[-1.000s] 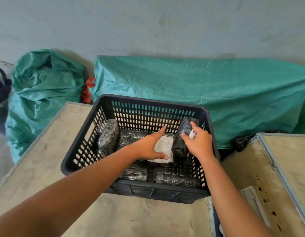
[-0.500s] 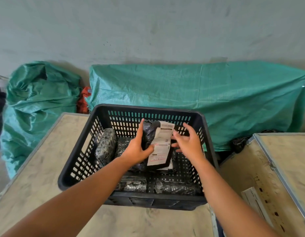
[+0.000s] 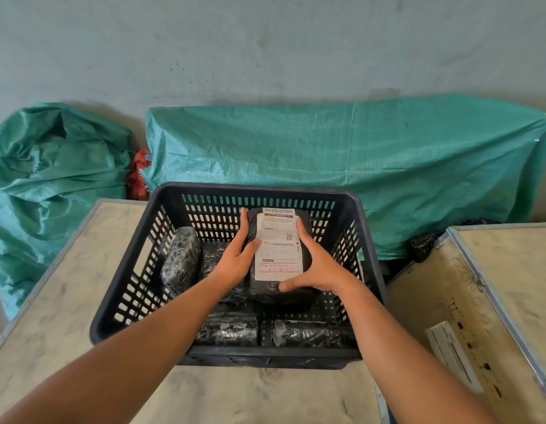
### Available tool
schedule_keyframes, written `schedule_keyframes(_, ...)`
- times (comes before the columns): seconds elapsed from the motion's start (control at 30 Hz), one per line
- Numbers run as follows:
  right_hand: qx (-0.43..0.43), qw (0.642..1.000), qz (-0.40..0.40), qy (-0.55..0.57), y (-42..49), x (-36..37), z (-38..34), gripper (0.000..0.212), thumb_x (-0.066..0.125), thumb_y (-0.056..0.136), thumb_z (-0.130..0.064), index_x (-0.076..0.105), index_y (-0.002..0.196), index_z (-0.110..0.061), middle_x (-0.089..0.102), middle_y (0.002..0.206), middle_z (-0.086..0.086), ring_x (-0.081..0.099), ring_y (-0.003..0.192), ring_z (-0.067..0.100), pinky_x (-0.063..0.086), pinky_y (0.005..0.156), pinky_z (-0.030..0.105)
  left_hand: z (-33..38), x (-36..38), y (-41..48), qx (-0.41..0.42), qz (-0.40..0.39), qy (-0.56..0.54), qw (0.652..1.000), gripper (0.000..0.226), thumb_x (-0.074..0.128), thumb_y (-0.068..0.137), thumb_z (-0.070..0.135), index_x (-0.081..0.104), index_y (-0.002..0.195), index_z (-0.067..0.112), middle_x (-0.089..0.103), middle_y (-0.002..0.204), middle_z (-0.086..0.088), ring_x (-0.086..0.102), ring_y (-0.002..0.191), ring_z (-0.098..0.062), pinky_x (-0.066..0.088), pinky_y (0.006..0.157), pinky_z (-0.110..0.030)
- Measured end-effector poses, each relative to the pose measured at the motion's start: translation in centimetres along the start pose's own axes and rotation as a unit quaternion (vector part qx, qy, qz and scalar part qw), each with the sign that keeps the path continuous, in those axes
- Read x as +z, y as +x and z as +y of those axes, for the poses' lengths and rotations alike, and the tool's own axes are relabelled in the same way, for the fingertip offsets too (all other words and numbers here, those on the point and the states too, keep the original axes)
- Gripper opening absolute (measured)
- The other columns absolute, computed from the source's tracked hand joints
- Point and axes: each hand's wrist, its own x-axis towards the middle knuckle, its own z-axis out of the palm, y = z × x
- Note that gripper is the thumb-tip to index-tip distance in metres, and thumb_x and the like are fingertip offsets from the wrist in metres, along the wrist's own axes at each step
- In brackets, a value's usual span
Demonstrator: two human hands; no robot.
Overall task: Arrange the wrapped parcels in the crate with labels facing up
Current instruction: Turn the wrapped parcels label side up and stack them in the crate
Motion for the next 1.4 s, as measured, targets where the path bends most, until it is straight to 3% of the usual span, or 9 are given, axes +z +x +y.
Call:
schedule_keyframes(0.1, 0.027, 0.999, 0.003, -0.025, 0.0, -0.1, 0.3, 0.161, 0.101, 0.032, -0.059, -0.009, 0.15, -0.065, 0.007, 0.17, 0.004, 0.005, 0.156, 0.022, 0.014, 0.124, 0.056, -0.3, 0.4, 0.4, -0.008, -0.007, 0.026, 1.0, 0.064, 0.044, 0.104, 0.048, 0.001, 0.14, 0.078, 0.062, 0.128, 0.031, 0.064, 0.118, -0.003, 0.05, 0.103, -0.036)
schedule_keyframes(0.2, 0.04, 0.997, 0.047, -0.036, 0.0, -0.3, 0.4, 0.161, 0.1, 0.027, -0.061, -0.007, 0.147, -0.07, 0.017, 0.158, -0.001, 0.02, 0.148, 0.021, 0.022, 0.122, 0.046, -0.1, 0.8, 0.8, -0.001, -0.026, 0.055, 0.998, 0.061, 0.041, 0.102, 0.056, 0.001, 0.143, 0.075, 0.052, 0.134, 0.033, 0.063, 0.119, -0.005, 0.052, 0.102, -0.036)
schedule_keyframes(0.47, 0.086, 0.991, 0.065, -0.081, 0.4, 0.3, 1.4, 0.152, 0.102, 0.046, -0.036, 0.001, 0.158, -0.053, 0.018, 0.158, 0.005, 0.023, 0.146, 0.028, 0.026, 0.119, 0.049, -1.8, 0.5, 1.2, -0.041, -0.125, 0.159, 0.979, 0.088, 0.058, 0.102, 0.023, -0.001, 0.148, 0.068, 0.038, 0.157, 0.01, 0.058, 0.126, -0.025, 0.051, 0.097, -0.033)
schedule_keyframes(0.63, 0.203, 0.96, -0.067, -0.183, 0.7, 0.7, 3.0, 0.145, 0.097, 0.064, -0.031, -0.012, 0.159, -0.041, 0.024, 0.166, 0.008, 0.034, 0.145, 0.032, 0.036, 0.115, 0.044, -3.0, 1.1, 1.1, -0.075, -0.209, 0.344, 0.912, 0.089, 0.073, 0.092, 0.037, 0.018, 0.161, 0.036, -0.015, 0.168, -0.01, 0.019, 0.152, -0.033, 0.024, 0.12, -0.036)
schedule_keyframes(0.77, 0.22, 0.953, -0.077, -0.194, 0.6, 0.7, 3.0, 0.142, 0.093, 0.071, -0.022, -0.018, 0.154, -0.051, 0.027, 0.163, 0.009, 0.05, 0.127, 0.031, 0.06, 0.083, 0.041, -3.7, 1.5, 0.7, -0.093, -0.252, 0.396, 0.878, 0.114, 0.084, 0.081, 0.036, 0.004, 0.162, 0.039, -0.039, 0.16, -0.006, 0.014, 0.153, -0.032, 0.024, 0.123, -0.038)
schedule_keyframes(0.97, 0.195, 0.961, 0.011, -0.196, 0.7, 0.7, 3.4, 0.124, 0.09, 0.076, -0.025, 0.001, 0.161, -0.043, 0.028, 0.16, 0.013, 0.049, 0.131, 0.033, 0.058, 0.092, 0.044, -3.7, 2.6, 0.8, -0.047, -0.192, 0.434, 0.879, 0.09, 0.07, 0.095, 0.023, 0.011, 0.162, 0.032, -0.025, 0.166, -0.006, 0.029, 0.149, -0.033, 0.035, 0.117, -0.041)
schedule_keyframes(1.13, 0.2, 0.962, 0.0, -0.185, 0.5, 0.7, 3.5, 0.125, 0.09, 0.075, -0.025, 0.0, 0.159, -0.049, 0.029, 0.157, 0.011, 0.058, 0.105, 0.027, 0.058, 0.054, 0.029, -4.2, 2.2, 0.9, -0.047, -0.199, 0.432, 0.878, 0.089, 0.071, 0.094, 0.03, 0.013, 0.162, 0.034, -0.022, 0.167, -0.003, 0.028, 0.149, -0.031, 0.034, 0.118, -0.041)
schedule_keyframes(1.27, 0.194, 0.964, -0.009, -0.182, 0.5, 0.4, 2.8, 0.127, 0.093, 0.072, -0.023, 0.005, 0.161, -0.042, 0.031, 0.16, 0.008, 0.052, 0.123, 0.03, 0.06, 0.077, 0.035, -4.5, 1.4, 1.1, -0.04, -0.197, 0.412, 0.889, 0.096, 0.08, 0.085, 0.036, 0.021, 0.161, 0.036, -0.014, 0.169, -0.003, 0.023, 0.151, -0.029, 0.029, 0.12, -0.04)
schedule_keyframes(1.4, 0.151, 0.973, -0.001, -0.174, 0.3, 0.0, 2.0, 0.116, 0.09, 0.075, -0.026, 0.015, 0.163, -0.031, 0.031, 0.164, 0.003, 0.038, 0.144, 0.027, 0.037, 0.108, 0.031, -4.7, 1.2, 1.3, -0.037, -0.188, 0.387, 0.902, 0.1, 0.087, 0.079, 0.031, 0.028, 0.16, 0.032, -0.007, 0.17, -0.008, 0.021, 0.152, -0.03, 0.027, 0.122, -0.04)
